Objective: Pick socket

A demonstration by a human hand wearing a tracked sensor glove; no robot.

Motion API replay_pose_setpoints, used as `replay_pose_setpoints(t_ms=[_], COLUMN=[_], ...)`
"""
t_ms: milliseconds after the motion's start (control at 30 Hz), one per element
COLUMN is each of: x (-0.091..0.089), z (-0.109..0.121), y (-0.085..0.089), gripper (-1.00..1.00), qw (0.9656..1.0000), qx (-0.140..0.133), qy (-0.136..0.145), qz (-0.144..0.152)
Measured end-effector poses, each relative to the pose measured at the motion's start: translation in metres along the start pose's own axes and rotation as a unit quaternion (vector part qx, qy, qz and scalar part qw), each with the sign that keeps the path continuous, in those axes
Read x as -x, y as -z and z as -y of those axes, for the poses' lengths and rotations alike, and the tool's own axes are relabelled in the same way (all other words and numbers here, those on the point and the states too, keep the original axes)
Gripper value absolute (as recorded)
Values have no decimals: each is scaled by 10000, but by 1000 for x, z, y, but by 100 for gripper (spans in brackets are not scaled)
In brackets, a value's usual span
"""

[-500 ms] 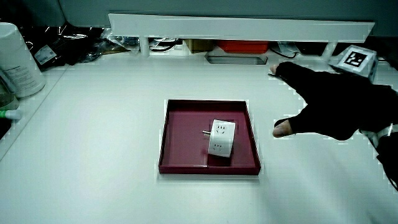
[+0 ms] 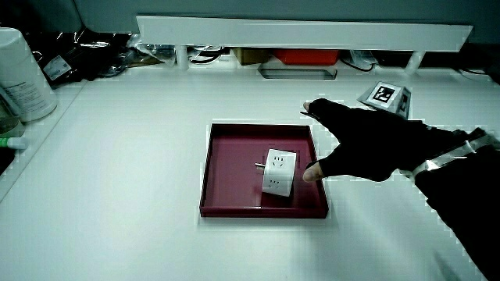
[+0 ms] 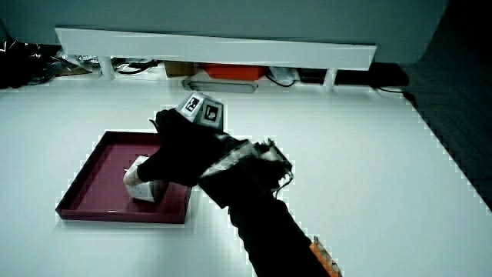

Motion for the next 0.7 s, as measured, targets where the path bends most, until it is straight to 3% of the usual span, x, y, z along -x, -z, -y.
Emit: replay_pose_setpoints(t_ms=[67, 100, 133, 267, 400, 700], x=[0, 2, 3, -5, -15, -32], z=[-7, -9, -11, -24, -35, -51], y=[3, 4, 6, 17, 28, 42], gripper=[0, 0, 0, 0, 0, 0], qw=[9999, 9978, 9983, 9977, 9979, 9989], qx=[-12, -318, -311, -293, -273, -277], qy=[7, -57, -116, 71, 184, 334], qz=[166, 571, 476, 610, 557, 185])
